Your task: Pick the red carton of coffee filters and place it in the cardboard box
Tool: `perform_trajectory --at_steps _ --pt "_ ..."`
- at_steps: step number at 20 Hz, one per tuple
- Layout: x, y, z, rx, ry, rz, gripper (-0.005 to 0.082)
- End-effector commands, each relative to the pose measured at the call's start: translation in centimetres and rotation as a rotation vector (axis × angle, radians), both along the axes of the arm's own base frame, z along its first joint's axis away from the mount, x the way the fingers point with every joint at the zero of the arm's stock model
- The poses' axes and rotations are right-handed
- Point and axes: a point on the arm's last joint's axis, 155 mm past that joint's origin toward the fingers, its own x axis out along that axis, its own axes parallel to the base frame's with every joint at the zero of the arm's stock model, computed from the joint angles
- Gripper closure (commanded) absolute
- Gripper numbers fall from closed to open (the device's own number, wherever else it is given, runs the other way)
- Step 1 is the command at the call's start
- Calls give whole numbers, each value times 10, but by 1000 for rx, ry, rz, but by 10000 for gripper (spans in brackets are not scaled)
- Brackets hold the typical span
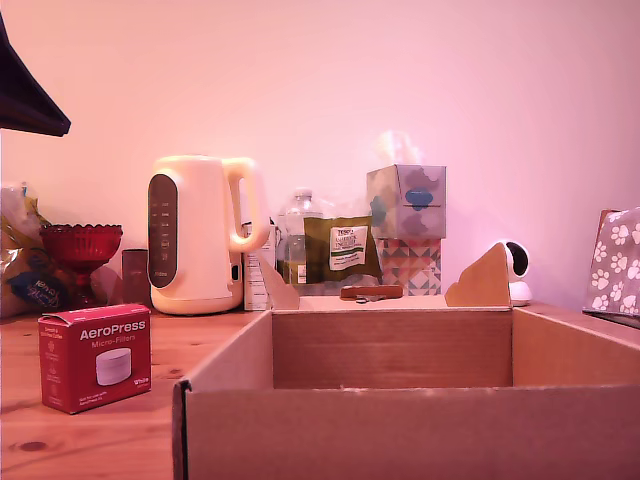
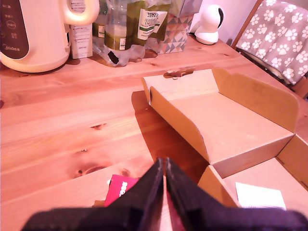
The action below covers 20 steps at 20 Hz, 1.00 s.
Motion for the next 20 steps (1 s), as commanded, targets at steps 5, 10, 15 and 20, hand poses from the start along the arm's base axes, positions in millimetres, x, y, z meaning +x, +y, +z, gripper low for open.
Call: perform_trajectory --at_steps 5,10,15,20 --pt "-1 -3 7 7 -29 -24 793" --pt "-4 -2 5 11 -22 -26 793" --pt "-10 -1 -16 148 -14 -84 793" --pt "-8 -1 -36 199 38 -105 585"
